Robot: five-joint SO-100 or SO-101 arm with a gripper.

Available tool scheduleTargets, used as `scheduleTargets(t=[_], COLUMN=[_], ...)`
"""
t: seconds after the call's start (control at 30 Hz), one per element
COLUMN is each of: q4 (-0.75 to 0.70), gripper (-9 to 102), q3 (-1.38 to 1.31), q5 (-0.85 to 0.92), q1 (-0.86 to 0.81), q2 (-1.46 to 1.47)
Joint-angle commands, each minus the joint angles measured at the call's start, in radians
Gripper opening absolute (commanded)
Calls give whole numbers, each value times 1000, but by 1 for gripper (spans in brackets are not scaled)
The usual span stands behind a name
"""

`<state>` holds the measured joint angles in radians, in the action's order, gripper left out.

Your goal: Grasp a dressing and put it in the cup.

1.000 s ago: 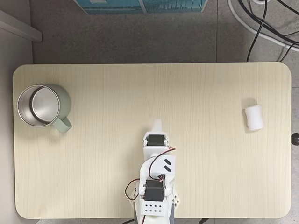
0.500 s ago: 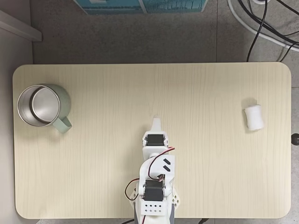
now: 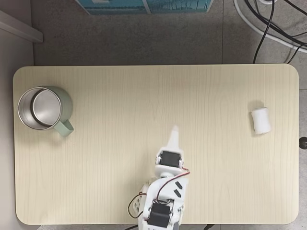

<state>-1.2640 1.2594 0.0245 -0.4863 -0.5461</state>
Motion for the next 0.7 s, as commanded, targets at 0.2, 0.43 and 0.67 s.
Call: scheduleTargets(t=[0.2, 0.43, 0.67], q4=[-86, -229, -249], gripper=[27, 33, 36], q3=[541, 769, 784], q5=[-143, -77, -25], q1=[-402, -431, -374], q2=[-680, -1154, -1373])
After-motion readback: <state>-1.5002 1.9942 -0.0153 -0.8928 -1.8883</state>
